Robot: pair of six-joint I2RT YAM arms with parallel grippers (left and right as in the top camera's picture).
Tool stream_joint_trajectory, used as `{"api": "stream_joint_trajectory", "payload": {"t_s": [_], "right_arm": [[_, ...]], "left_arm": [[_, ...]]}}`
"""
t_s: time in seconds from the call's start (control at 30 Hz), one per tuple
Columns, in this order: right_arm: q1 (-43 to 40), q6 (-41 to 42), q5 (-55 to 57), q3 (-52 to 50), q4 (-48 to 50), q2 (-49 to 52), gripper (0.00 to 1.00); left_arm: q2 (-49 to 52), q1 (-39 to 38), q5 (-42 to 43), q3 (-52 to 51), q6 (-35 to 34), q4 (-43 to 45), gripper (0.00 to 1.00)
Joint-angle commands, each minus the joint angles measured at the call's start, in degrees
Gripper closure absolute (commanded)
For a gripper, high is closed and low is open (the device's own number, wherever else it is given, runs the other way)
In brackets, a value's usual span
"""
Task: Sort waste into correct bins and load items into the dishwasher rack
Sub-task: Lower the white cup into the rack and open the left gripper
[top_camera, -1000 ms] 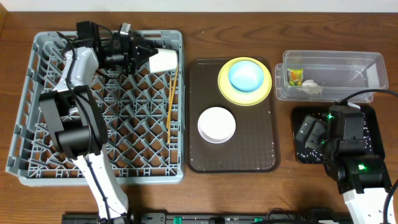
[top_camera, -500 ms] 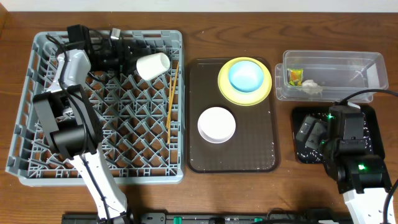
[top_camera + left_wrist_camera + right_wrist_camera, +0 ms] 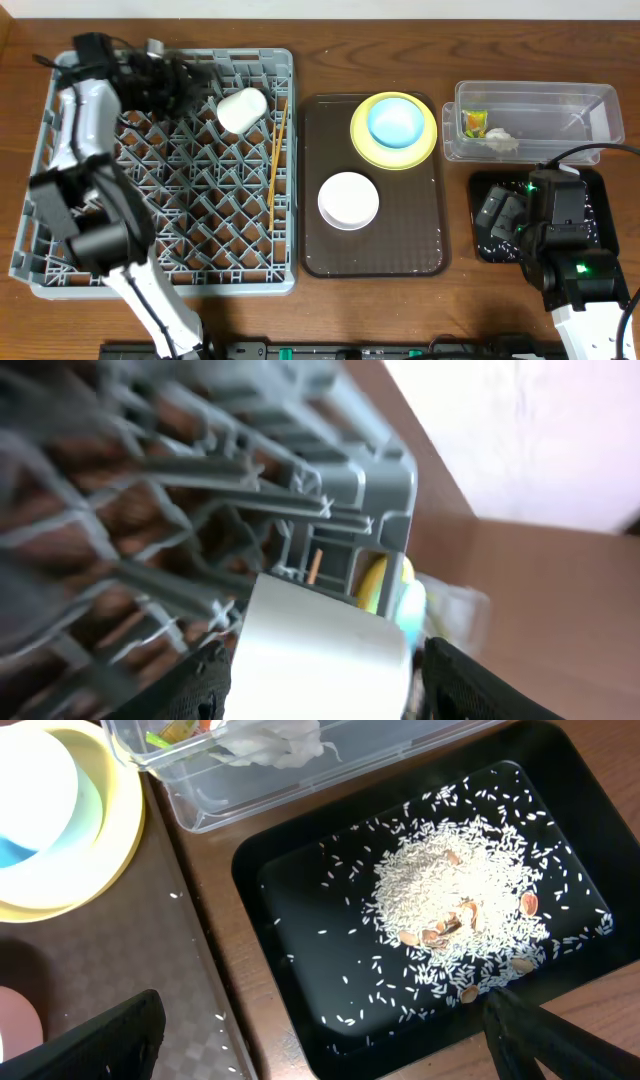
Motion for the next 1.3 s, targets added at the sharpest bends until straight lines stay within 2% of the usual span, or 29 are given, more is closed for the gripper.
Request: {"api": "stream_joint_trajectory", "payload": {"t_s": [0.0, 0.03, 0.1, 0.13, 0.2, 0.3, 0.5, 0.63, 1.03, 1.27], "right_arm": [[-0.31, -0.52, 0.76, 0.26, -0.04, 0.0, 0.01], [-0.31, -0.52, 0.76, 0.26, -0.04, 0.0, 0.01], [-0.31, -0.52, 0.76, 0.26, -0.04, 0.0, 0.01], [-0.31, -0.52, 0.76, 0.26, -0.04, 0.0, 0.01], [-0.31, -0.52, 0.76, 0.26, -0.04, 0.0, 0.01], [-0.31, -0.52, 0.76, 0.26, -0.04, 0.0, 0.01], [-0.31, -0.52, 0.76, 0.26, -0.04, 0.0, 0.01], [-0.31, -0.52, 0.76, 0.26, -0.04, 0.0, 0.01], [-0.31, -0.52, 0.76, 0.26, -0.04, 0.0, 0.01], [-0.31, -0.52, 0.76, 0.26, -0.04, 0.0, 0.01]], "left_arm": [[-10.1, -0.94, -10.47, 0.33, 0.85, -1.01, 0.38], [-12.66, -1.7, -12.44, 0.33, 0.96, -1.68, 0.45], [-16.09, -3.34, -15.04, 0.33, 1.07, -2.56, 0.7], [-18.03, -4.87, -16.63, 0.33, 1.25, -3.28, 0.87], [-20.24, -7.98, -19.41, 0.33, 1.81, -4.59, 0.94], [-21.09, -13.2, -23.98, 0.33, 4.04, -6.64, 0.94], [-18.91, -22.97, -38.91, -0.28, 4.07, -9.62, 0.94], [-16.98, -26.73, -43.91, -0.44, 4.07, -9.94, 0.94], [-11.41, -27.56, -48.54, -2.05, 4.0, -9.44, 0.94], [-7.87, -27.54, -59.45, -2.05, 4.0, -9.07, 0.94]]}}
